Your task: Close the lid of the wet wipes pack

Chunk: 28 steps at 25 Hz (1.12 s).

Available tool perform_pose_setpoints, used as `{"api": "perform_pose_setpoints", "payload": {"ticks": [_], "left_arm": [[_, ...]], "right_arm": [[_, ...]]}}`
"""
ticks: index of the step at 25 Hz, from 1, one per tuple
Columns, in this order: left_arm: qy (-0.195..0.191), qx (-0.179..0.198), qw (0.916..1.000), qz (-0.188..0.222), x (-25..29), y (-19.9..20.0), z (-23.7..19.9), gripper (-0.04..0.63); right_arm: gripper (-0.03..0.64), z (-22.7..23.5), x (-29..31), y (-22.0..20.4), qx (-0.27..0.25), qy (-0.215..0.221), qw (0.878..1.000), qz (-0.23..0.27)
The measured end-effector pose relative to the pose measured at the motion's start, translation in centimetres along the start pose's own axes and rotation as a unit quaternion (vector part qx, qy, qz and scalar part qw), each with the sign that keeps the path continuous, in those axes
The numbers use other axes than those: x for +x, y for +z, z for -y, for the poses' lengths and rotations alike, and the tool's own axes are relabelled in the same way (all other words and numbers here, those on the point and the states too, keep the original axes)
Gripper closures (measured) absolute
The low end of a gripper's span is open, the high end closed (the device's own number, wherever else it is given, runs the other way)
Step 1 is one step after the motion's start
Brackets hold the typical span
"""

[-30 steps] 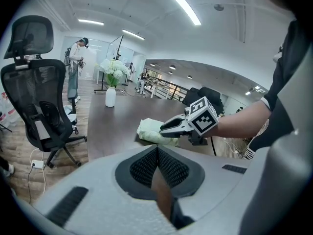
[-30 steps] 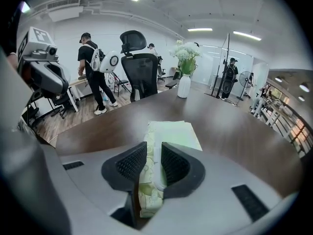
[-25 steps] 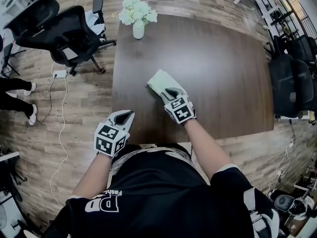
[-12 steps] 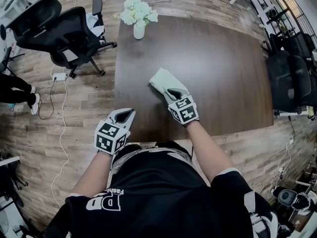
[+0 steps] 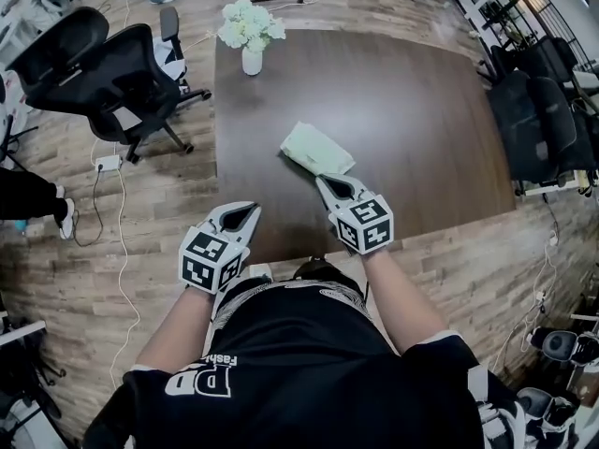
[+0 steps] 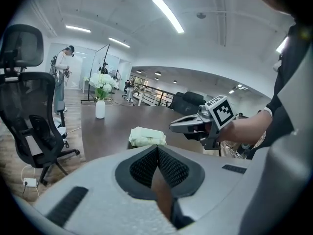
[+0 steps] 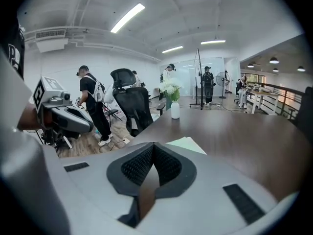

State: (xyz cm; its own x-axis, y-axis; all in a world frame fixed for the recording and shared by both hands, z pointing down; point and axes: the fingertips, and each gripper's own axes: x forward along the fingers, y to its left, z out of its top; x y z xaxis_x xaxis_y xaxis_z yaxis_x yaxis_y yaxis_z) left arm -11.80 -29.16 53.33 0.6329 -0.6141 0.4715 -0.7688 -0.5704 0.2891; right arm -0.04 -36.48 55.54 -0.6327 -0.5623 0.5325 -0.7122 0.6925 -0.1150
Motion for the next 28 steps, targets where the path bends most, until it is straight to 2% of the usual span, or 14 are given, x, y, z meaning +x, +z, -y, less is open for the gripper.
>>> {"api": "perform_pose_setpoints", "payload": {"ticks": [7,14,20,28], "left_arm": [[-0.03,0.023,0.9992,0.015,-2.5,0.3,1.5,0.578],[-0.051,0.044,0.9973,0.029,-3.8,1.1,3.6,0.578],[-0.042,0.05,0.997,0.042,-4.6,1.6,5.2,0.578],[-0.016,0.037,0.9978,0.053,-5.0,1.6,8.2,0.578]], "right_arm": [[0.612,-4.2,-3.4,0.5,0.024,-0.01,0.999,0.04],[0.612,-6.4,-5.8,0.6,0.045,-0.015,0.997,0.063],[0.612,-7.3,-7.8,1.0,0.043,-0.004,0.996,0.08],[0.612,-7.9,-10.9,0.5,0.032,0.024,0.996,0.082]]}}
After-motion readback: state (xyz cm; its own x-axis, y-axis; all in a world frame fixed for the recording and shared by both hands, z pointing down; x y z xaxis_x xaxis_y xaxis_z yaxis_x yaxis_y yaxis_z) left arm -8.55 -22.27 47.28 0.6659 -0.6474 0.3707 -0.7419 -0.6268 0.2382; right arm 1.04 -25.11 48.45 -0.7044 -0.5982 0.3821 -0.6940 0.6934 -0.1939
